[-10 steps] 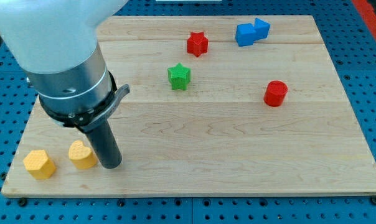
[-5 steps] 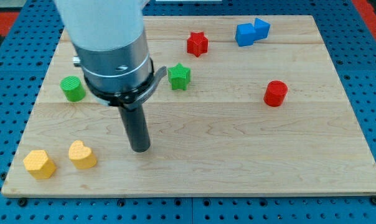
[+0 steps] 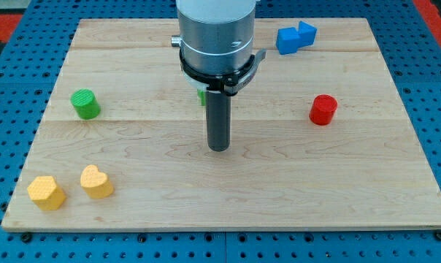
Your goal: Push the red circle closer the green star
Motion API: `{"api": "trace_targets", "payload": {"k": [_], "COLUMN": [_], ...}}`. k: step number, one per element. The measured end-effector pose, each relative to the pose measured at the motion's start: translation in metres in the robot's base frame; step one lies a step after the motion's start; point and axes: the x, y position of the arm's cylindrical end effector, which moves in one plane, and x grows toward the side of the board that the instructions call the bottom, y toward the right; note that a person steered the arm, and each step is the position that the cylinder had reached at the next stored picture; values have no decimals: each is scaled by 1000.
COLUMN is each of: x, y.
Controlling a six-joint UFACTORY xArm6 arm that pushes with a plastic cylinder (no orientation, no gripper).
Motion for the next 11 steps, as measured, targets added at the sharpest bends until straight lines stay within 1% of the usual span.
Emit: {"api": "trace_targets", "payload": {"k": [4, 5, 6, 7, 9, 10, 11], "x": [2, 15, 23, 3, -36, -55, -73], "y": [10, 51, 105, 155, 183, 185, 160]}}
